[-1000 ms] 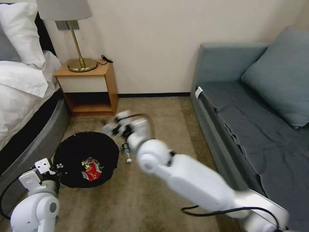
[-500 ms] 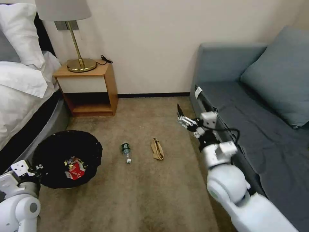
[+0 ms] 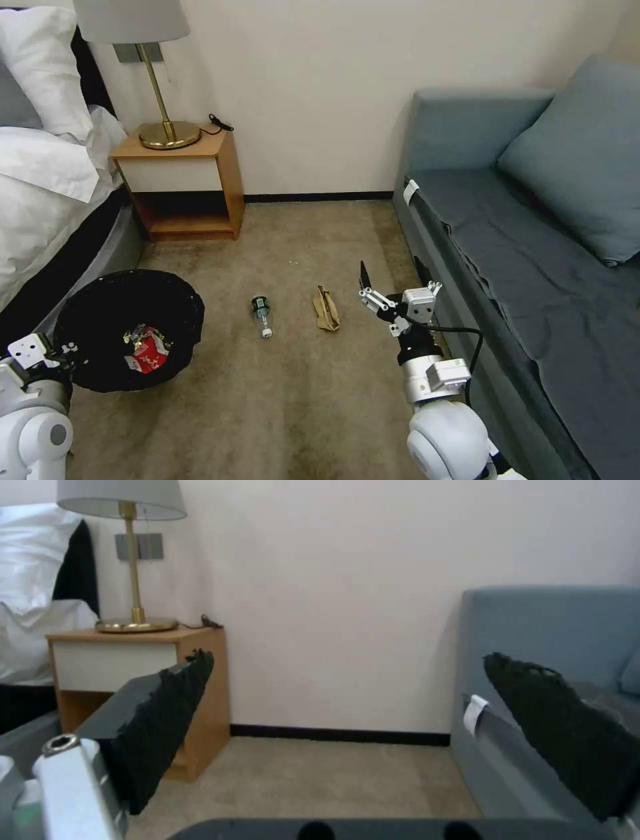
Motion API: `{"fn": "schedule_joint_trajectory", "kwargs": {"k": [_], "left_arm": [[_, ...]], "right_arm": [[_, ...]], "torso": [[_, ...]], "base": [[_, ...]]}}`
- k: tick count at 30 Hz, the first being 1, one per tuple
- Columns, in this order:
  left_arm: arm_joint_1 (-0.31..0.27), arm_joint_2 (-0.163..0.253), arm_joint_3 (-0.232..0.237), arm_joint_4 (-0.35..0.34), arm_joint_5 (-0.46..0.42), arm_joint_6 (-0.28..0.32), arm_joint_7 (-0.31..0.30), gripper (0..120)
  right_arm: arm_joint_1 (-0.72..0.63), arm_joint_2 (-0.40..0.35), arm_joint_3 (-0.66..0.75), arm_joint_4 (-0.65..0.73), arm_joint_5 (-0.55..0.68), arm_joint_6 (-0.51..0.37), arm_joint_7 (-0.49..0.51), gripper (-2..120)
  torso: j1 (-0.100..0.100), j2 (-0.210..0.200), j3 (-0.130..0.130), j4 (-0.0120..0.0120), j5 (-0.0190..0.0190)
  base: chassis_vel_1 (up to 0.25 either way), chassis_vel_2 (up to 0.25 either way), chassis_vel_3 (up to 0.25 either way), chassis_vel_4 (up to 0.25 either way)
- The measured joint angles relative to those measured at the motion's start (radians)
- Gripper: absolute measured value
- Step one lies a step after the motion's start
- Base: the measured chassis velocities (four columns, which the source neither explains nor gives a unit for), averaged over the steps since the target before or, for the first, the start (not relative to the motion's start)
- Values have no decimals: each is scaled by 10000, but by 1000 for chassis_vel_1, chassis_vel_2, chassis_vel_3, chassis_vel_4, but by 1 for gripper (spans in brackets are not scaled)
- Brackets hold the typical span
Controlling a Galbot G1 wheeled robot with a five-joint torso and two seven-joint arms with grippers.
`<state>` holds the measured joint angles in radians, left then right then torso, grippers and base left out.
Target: Pick up the trash bin, then pick up the garbage on the floor and place it into the trash bin.
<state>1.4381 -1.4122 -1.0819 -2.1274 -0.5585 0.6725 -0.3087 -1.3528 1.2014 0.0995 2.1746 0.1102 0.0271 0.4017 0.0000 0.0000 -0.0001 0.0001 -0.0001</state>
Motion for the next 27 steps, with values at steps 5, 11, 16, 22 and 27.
{"fn": "schedule_joint_trajectory", "kwargs": {"k": [5,11,16,22,27], "left_arm": [[-11,-1,-3,-13,-6,-2,0,2],[-12,-36,36,-12,-5,-2,-1,2],[-30,-30,39,2,4,-4,-3,2],[-56,-5,12,39,3,-6,-4,2],[-80,14,10,58,3,-6,-7,2]], "right_arm": [[45,72,-38,-160,-50,84,-80,100],[117,51,-52,-220,-46,116,-124,100],[221,70,-119,-326,-17,114,-127,100],[361,37,-152,-436,8,83,-127,100],[488,-17,-242,-529,54,44,-127,100]], "torso": [[0,0,0,-1,0],[-1,0,0,0,0],[0,0,2,-1,1],[0,0,2,-1,1],[-1,0,1,-1,1]], "base": [[0,0,0,0],[-29,27,27,-32],[-89,98,104,-105],[-76,66,73,-76],[-7,10,12,-4]]}}
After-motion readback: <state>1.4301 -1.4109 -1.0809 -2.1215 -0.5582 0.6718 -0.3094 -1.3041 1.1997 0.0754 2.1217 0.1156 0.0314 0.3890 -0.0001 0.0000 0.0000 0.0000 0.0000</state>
